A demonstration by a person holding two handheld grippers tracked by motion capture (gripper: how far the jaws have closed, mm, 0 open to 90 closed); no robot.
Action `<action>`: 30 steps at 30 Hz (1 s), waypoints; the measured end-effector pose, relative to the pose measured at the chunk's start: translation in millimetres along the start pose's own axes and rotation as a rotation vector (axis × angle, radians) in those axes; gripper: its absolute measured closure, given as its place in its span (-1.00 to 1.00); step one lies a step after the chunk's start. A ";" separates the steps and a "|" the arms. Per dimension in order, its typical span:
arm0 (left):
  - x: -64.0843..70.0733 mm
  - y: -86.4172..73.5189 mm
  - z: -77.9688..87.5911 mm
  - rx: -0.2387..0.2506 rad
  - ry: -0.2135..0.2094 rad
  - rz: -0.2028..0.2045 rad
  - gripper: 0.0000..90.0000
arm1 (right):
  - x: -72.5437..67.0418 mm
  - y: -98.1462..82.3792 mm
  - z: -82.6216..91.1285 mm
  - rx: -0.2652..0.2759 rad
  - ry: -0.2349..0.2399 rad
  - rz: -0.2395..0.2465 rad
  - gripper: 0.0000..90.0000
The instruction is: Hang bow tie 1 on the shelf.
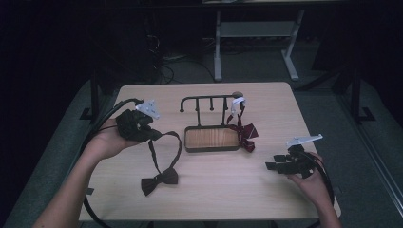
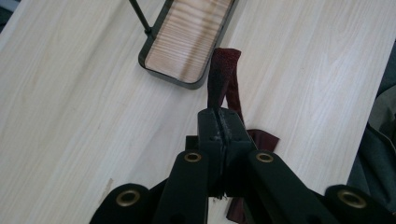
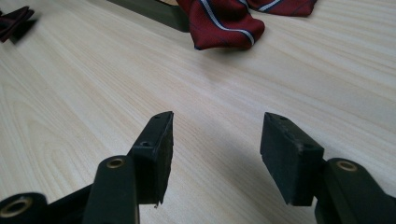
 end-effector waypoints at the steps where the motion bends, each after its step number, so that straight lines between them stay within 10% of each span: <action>1: -0.4 0.7 0.1 0.001 0.000 0.002 0.98 | 0.3 0.0 0.1 0.001 0.000 0.003 -0.02; 30: -22.1 24.6 0.9 -0.006 0.010 0.011 0.98 | 0.3 -0.1 1.1 0.004 0.003 0.003 -0.02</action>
Point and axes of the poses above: each handheld gripper's, and its own axes: z roughly backward along the jaws, y roughly out of its top, x roughly to its right, the point moved 8 cm from there along -z, roughly forward along the jaws, and after that the axes turned 9 degrees about y, right-handed, at the moved point
